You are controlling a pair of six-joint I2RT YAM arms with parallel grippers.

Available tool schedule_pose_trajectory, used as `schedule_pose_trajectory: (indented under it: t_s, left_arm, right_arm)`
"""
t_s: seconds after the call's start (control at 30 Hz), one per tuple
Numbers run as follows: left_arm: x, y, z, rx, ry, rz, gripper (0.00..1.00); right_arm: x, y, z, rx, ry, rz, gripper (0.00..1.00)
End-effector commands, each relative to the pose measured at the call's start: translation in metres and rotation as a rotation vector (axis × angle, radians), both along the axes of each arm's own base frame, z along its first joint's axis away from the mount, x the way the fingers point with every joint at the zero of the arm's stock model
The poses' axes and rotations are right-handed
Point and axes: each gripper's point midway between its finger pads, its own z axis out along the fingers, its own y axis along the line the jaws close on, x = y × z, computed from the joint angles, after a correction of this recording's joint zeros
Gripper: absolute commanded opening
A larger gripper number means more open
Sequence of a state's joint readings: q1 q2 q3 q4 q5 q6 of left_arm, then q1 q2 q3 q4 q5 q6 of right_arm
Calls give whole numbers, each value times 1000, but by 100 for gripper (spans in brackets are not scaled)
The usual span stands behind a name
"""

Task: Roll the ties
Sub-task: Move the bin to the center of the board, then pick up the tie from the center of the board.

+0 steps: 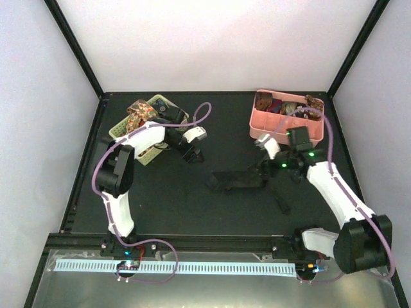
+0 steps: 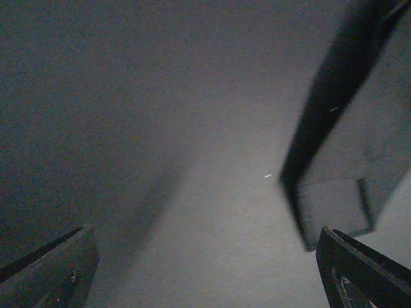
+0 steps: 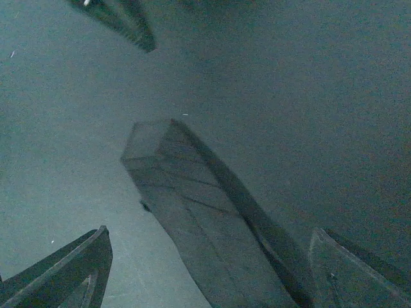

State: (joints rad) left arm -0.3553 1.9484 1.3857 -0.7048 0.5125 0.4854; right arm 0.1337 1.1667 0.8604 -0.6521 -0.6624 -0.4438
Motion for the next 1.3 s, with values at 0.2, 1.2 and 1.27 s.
schedule_pose_trajectory:
  t_s: [0.2,1.2,1.27]
  left_arm:
    - [5,25,78,-308,6,178,96]
    - [-5,75,108,-343,-94,288,97]
    - [-5,75,109,-338,-99,287,97]
  right_arm:
    - [-27,118,-46,-353,-169,446,84]
    - [-6,171,-148,-771,-224,506,5]
    - [-4,175,-135,-744,-244,489,2]
